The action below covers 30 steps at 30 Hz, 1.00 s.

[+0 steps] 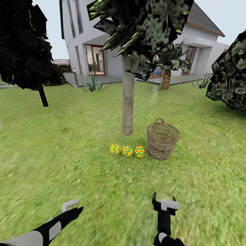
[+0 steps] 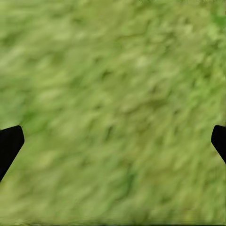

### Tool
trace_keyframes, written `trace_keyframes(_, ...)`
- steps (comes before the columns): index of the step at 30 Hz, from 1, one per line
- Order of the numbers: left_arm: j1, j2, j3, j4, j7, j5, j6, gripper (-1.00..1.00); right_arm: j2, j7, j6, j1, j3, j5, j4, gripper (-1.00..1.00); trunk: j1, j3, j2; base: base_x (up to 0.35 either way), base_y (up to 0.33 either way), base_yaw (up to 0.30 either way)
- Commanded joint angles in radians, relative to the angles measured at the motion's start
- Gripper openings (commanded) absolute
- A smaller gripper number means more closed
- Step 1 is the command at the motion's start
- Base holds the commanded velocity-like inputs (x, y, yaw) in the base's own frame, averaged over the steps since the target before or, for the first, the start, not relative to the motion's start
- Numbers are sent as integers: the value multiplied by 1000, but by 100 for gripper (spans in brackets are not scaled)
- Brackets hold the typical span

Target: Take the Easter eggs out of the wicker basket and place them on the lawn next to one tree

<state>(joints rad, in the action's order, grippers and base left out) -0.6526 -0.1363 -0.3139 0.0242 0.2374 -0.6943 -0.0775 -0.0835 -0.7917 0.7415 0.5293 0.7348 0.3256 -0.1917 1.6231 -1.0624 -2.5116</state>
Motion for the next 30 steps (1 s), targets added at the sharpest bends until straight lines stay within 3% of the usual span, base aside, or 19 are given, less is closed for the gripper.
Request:
trace_keyframes(1, 22, -4, -8, -2, -19, -7, -6, 100, 56, 29, 4, 1, 14, 6, 52, 100, -1, 3, 0, 0, 0, 0)
trace_keyframes(3, 32, -4, -9, -2, -43, -7, -8, 100, 72, 94, 4, 0, 14, 10, 110, 100, -2, 11, 0, 0, 0, 0)
trace_keyframes(7, 35, -3, -9, -2, -63, -7, -8, 100, 75, 127, 30, -2, 14, 11, 167, 100, -3, 26, 1, 0, 0, 0)
trace_keyframes(10, 59, -3, -9, -2, -72, -7, -9, 100, 77, 135, 133, -47, 14, 11, 186, 100, -5, 39, 2, 0, 0, 0)
trace_keyframes(14, 99, -4, -8, -2, -74, -7, -32, 100, 82, 137, 207, -101, 12, 9, 192, 100, -6, 59, 3, 0, 0, 0)
trace_keyframes(15, 120, -4, -8, -1, -74, -7, -54, 100, 97, 137, 221, -116, 12, 10, 193, 100, -7, 64, 3, 0, 0, 0)
trace_keyframes(24, 199, -5, -8, -1, -73, -7, -112, 100, 136, 138, 260, -188, 12, 12, 195, 100, -11, 113, 5, 0, 0, 0)
trace_keyframes(30, 259, -12, -8, -2, -74, -8, -148, 100, 137, 146, 262, -204, 13, 12, 194, 100, -14, 141, 7, 0, 0, 0)
